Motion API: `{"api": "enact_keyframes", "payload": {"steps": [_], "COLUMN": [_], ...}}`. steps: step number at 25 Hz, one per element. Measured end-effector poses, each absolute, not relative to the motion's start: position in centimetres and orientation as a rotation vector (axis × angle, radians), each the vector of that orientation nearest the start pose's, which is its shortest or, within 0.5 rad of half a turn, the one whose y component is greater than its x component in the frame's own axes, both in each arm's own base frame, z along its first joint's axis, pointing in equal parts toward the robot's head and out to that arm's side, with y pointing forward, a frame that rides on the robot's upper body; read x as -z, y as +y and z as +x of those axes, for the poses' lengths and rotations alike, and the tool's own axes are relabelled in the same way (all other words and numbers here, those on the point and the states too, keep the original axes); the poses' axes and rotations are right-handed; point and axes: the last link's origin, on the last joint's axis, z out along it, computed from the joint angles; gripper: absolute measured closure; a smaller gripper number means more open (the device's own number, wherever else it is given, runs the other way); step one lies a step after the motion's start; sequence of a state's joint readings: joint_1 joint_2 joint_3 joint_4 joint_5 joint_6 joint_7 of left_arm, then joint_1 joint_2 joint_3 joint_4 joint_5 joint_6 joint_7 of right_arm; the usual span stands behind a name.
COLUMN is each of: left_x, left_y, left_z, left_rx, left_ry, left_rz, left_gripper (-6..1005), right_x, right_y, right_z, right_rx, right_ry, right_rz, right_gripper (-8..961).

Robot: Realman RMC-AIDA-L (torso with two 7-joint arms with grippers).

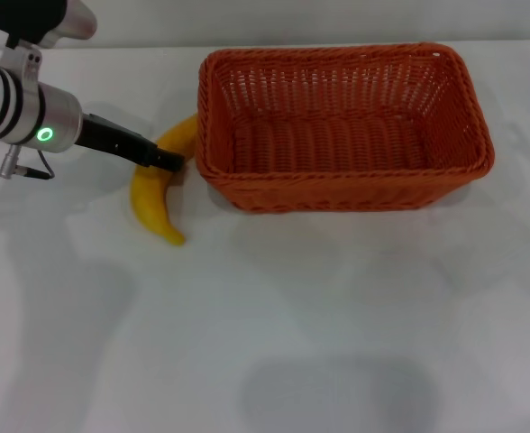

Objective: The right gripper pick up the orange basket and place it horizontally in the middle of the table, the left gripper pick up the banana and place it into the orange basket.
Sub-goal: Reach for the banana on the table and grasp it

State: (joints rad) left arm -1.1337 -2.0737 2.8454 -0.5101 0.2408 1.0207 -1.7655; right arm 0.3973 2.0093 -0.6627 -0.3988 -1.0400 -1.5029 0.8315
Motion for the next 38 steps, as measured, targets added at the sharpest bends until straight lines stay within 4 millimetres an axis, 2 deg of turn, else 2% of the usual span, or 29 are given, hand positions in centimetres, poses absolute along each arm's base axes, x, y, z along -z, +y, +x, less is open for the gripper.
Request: {"api": "enact_keyframes", "payload": {"steps": [19,25,30,38], "left_x": [0.7,0.6,0.4,-1.0], "left_y": [44.3,44.1,43.6,43.3], "left_z": [-25.1,-25.5,-26.6,-28.2], "left_rx": [-0.115,-0.111,-0.085,-0.007], "left_ry": [-1.013,-1.054,-1.135,-1.212], "left_rz": [-2.383,-2.361,-2.307,-2.202], "left_gripper": [153,352,504,503], "right_x": [-9.8,-9.9,-10.1,-10.1], "right_y": [33.3,33.3,33.2,33.4], "right_z": [30.2,30.2,30.2,30.0], "right_rx": [-1.156,-1.155,-1.155,-1.157], "right_ry": [0.320,0.317,0.312,0.307], "right_rz": [-1.748,-1.746,-1.741,-1.741], "right_gripper": [146,146,146,147]}}
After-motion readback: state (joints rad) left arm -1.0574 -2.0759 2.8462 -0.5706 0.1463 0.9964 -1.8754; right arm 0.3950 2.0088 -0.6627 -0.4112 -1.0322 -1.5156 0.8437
